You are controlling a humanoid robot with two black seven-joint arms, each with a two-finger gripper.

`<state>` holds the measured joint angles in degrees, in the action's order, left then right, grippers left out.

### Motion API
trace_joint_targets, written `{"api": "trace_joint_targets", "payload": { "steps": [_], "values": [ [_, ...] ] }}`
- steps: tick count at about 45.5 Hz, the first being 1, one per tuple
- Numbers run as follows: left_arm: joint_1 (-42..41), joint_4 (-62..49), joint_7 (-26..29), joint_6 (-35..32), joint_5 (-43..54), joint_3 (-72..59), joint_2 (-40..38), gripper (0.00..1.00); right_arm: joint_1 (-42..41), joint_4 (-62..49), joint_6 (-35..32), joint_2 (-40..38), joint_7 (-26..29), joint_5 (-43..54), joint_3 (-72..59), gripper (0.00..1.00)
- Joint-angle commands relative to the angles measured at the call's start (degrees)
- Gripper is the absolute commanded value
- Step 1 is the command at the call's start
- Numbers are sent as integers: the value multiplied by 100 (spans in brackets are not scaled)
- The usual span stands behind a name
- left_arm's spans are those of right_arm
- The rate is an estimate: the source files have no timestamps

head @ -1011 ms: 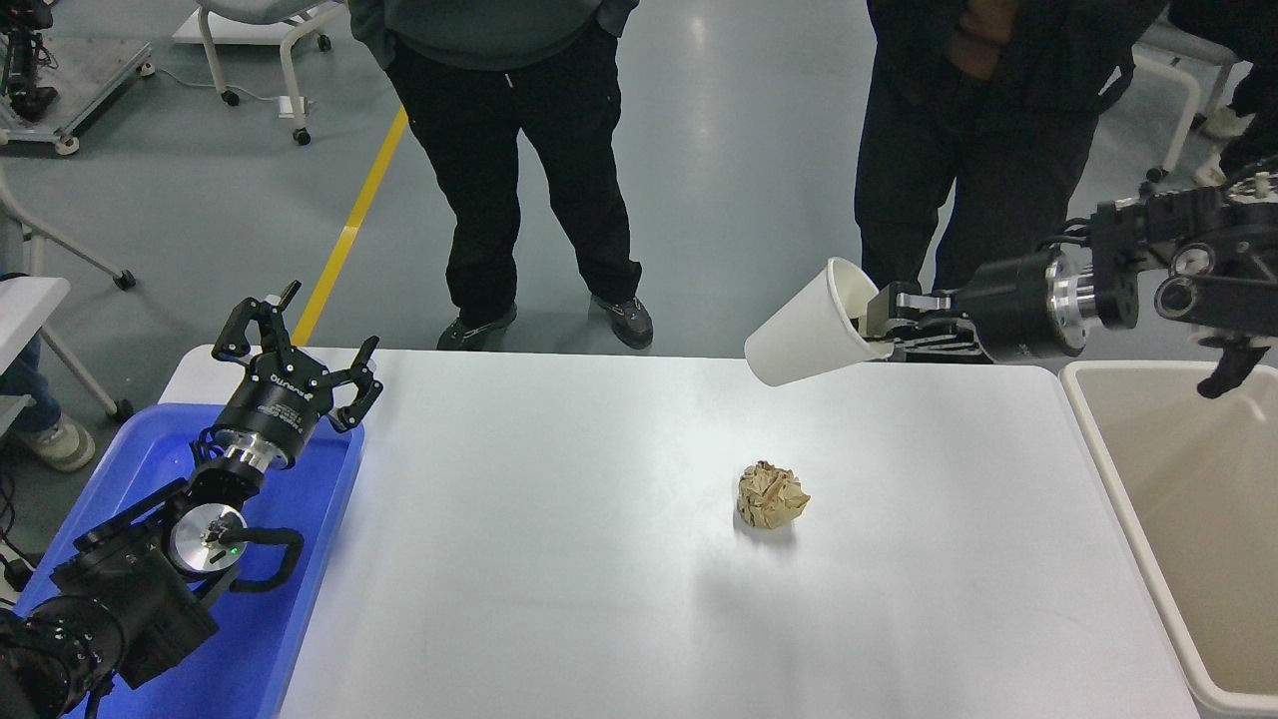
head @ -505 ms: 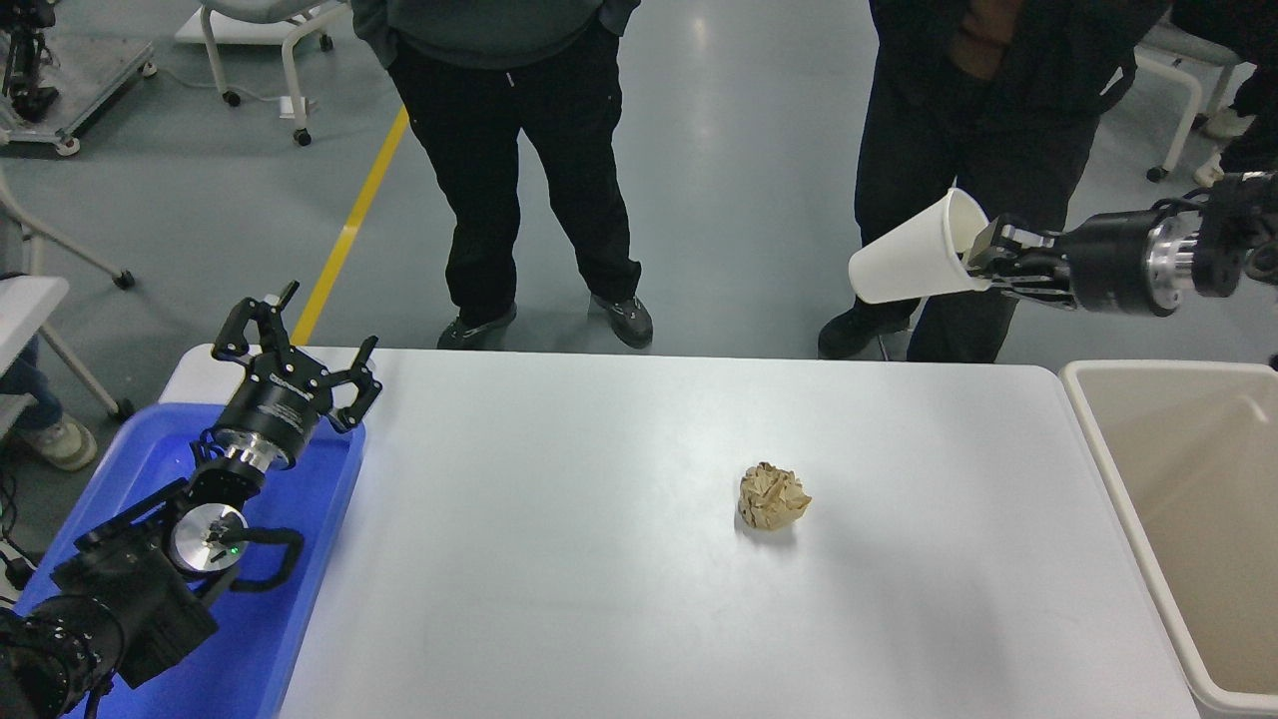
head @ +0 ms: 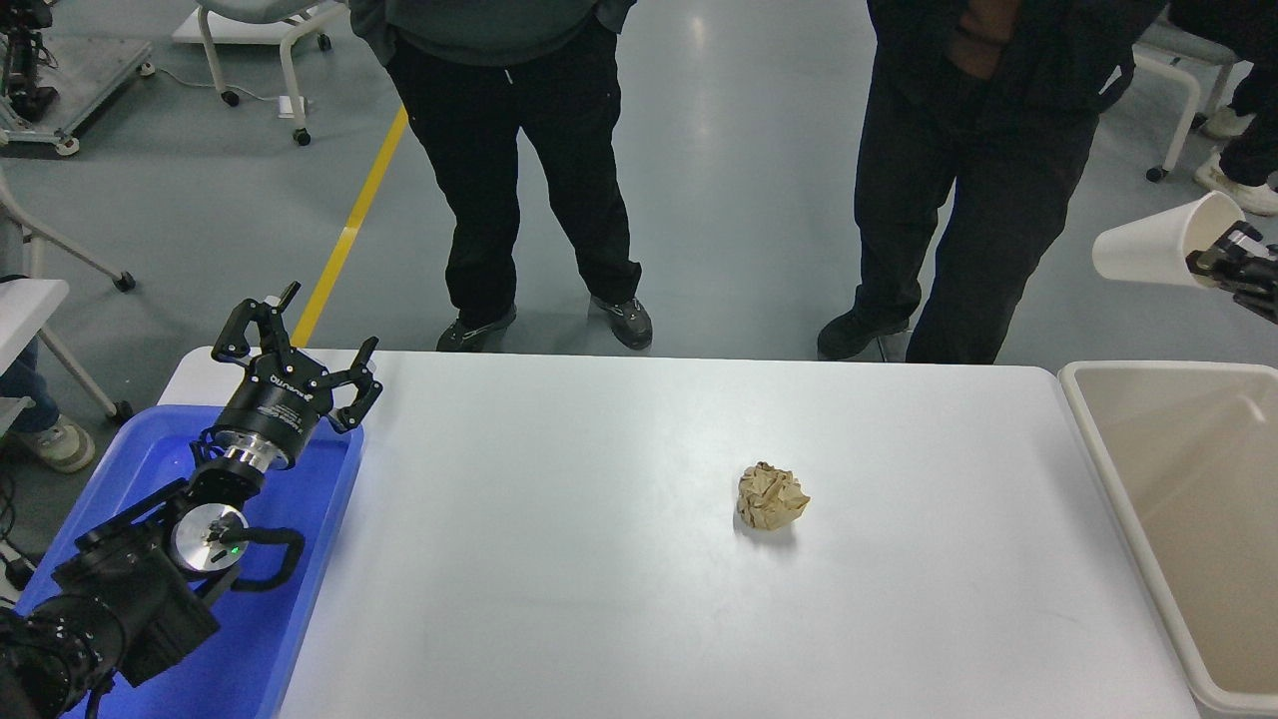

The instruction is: Dispose of the paper cup in the dustbin

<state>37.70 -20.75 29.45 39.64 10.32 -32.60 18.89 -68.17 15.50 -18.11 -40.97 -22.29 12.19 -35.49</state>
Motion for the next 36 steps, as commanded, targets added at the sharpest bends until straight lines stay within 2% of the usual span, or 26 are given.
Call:
{"api": "trace_joint_targets", "payload": {
  "steps": [1, 10, 16, 22, 36],
  "values": [
    [0, 1, 0, 0, 6, 0, 0, 100, 752, -1031, 44, 89, 515, -86, 341, 0],
    [0, 1, 0, 0, 5, 0, 0, 100, 1086, -1357, 141, 133, 867, -77, 649, 0],
    [0, 1, 0, 0, -3, 0, 0, 100, 1280, -1445, 395, 151, 919, -68, 772, 0],
    [0, 1, 0, 0, -3, 0, 0, 100, 1622, -1638, 773, 274, 1209, 11, 781, 0],
    [0, 1, 0, 0, -3, 0, 0, 100, 2422, -2078, 844, 660, 1289, 160, 728, 0]
  ]
}}
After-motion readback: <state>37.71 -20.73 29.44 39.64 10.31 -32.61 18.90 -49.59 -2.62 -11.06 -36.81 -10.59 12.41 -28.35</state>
